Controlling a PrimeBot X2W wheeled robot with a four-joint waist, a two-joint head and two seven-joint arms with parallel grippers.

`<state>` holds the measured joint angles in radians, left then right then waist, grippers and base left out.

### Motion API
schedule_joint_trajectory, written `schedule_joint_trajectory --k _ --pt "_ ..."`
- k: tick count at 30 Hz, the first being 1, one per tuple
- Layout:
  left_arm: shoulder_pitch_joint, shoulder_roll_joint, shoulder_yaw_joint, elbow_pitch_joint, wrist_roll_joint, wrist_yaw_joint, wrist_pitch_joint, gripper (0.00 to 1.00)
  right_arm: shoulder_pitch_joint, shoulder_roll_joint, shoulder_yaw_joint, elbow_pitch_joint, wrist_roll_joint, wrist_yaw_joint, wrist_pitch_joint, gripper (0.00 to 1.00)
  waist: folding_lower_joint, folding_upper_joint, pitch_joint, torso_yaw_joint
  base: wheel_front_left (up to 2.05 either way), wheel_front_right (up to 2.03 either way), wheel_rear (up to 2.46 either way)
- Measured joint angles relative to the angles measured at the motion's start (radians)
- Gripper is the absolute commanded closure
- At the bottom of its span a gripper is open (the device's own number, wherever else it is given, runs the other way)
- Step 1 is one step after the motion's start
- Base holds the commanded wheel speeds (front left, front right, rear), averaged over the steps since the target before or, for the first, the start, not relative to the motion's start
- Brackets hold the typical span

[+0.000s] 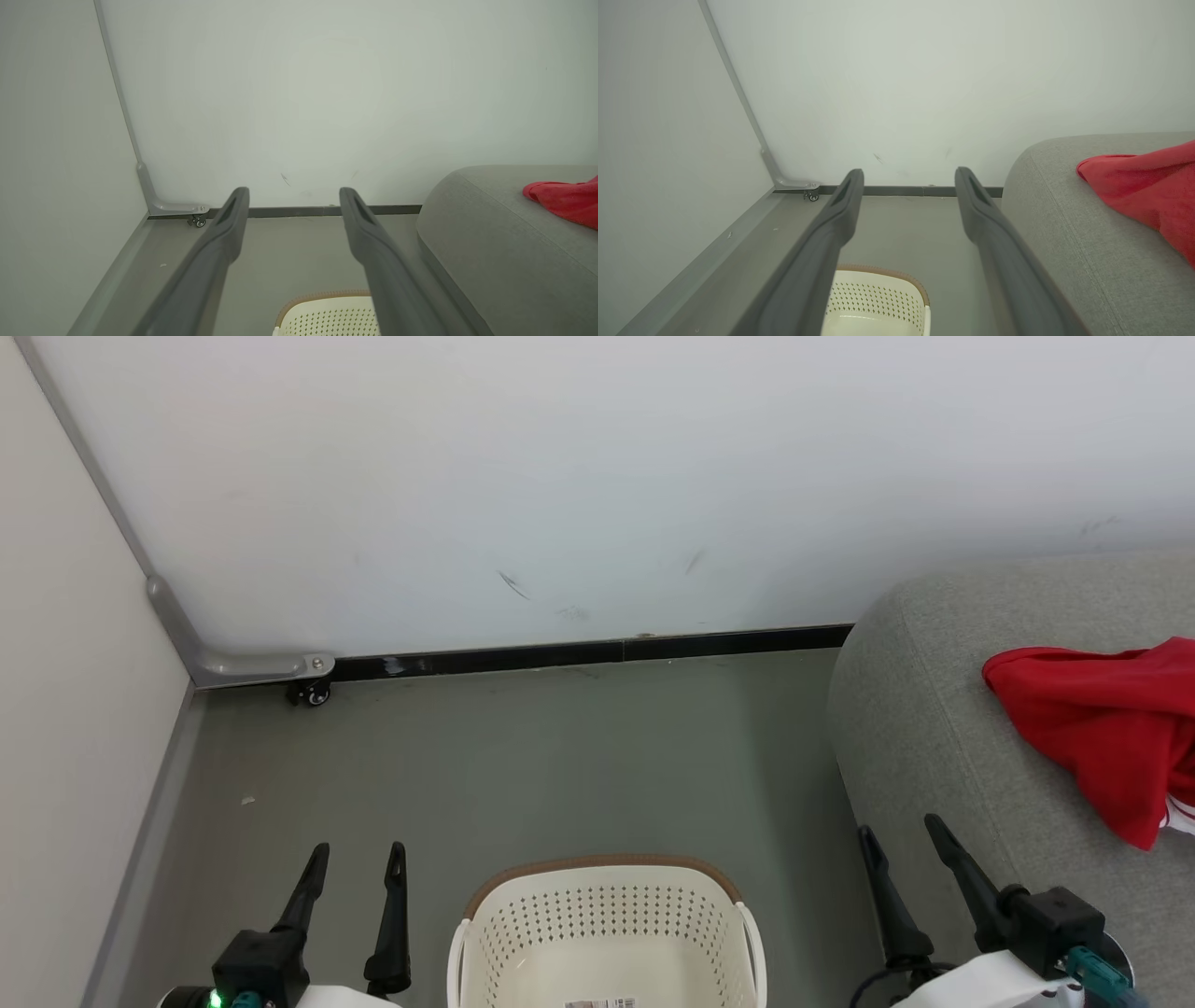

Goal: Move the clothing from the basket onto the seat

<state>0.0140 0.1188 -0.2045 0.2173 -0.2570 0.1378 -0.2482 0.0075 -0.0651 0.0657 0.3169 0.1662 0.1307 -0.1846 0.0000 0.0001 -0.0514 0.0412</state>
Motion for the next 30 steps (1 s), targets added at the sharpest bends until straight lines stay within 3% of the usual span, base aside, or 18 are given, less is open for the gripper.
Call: schedule_joint_trajectory --k 18,30 --pt "-0.032 -0.003 0.001 0.018 0.015 -0.006 0.0 0.0 0.059 0.017 -0.035 -0.088 -0.043 0.0 0.04 0.0 0.0 0.0 0.026 0.0 0.0 0.0 0.0" --pt "-0.046 0.001 0.014 0.04 0.05 0.027 0.0 0.0 0.077 0.022 -0.055 -0.128 -0.052 0.0 0.055 0.0 0.0 0.0 0.036 0.001 0.0 0.0 0.0"
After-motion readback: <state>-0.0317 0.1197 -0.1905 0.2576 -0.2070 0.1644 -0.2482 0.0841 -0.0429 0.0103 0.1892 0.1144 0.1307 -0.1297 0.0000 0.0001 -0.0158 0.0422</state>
